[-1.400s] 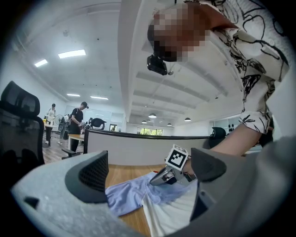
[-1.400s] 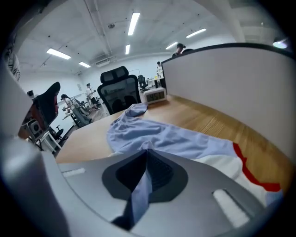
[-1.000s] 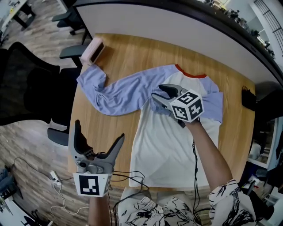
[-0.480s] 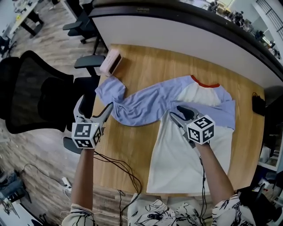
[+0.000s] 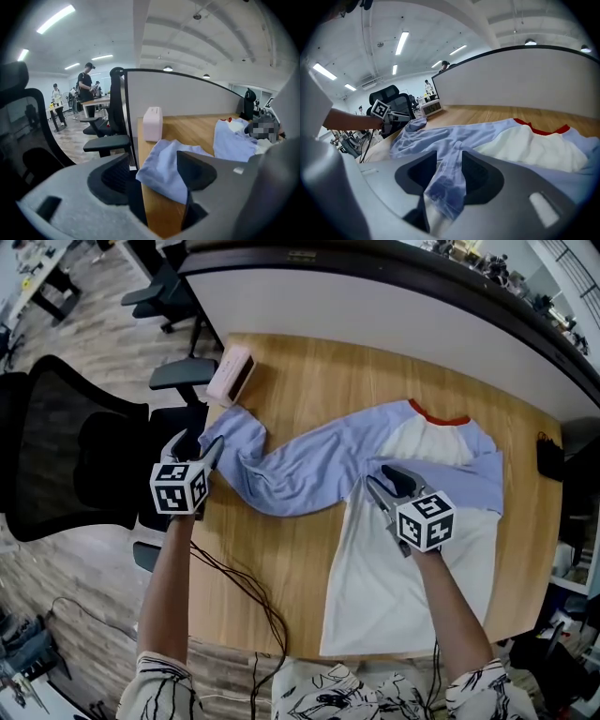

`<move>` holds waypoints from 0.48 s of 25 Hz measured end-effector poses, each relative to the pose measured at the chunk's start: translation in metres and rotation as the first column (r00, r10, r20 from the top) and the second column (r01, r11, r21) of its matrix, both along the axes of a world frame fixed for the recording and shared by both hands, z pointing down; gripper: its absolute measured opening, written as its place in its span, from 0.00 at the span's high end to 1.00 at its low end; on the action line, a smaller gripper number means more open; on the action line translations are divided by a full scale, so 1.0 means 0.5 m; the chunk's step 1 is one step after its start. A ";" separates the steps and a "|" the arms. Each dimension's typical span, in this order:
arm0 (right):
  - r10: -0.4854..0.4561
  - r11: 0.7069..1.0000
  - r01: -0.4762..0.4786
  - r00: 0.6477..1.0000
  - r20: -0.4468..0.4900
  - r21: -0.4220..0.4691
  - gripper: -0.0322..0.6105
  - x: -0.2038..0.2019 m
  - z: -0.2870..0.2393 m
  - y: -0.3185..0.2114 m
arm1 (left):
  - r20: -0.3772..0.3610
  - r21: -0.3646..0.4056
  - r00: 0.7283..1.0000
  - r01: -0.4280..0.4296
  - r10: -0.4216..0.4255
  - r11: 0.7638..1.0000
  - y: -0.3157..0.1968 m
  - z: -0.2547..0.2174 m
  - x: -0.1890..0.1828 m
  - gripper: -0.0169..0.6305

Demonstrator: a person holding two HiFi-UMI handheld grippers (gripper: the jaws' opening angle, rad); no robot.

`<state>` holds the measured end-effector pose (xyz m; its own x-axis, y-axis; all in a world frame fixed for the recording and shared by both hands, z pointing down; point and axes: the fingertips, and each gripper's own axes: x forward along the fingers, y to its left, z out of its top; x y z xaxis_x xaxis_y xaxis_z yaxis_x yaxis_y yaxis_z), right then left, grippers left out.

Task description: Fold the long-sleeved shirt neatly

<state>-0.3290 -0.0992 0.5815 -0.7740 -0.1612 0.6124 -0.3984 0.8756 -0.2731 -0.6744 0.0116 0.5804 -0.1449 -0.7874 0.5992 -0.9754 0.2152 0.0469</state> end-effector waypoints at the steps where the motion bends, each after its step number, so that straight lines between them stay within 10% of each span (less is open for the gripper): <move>1: 0.004 1.000 -0.004 1.000 -0.003 -0.002 0.67 0.000 0.003 0.000 | -0.016 -0.019 1.000 -0.001 0.001 1.000 0.000 0.012 -0.004 0.50; 12: 0.016 1.000 -0.016 1.000 -0.016 -0.013 0.67 -0.005 0.015 0.005 | -0.027 -0.105 0.999 0.024 -0.027 0.994 0.017 0.065 -0.020 0.80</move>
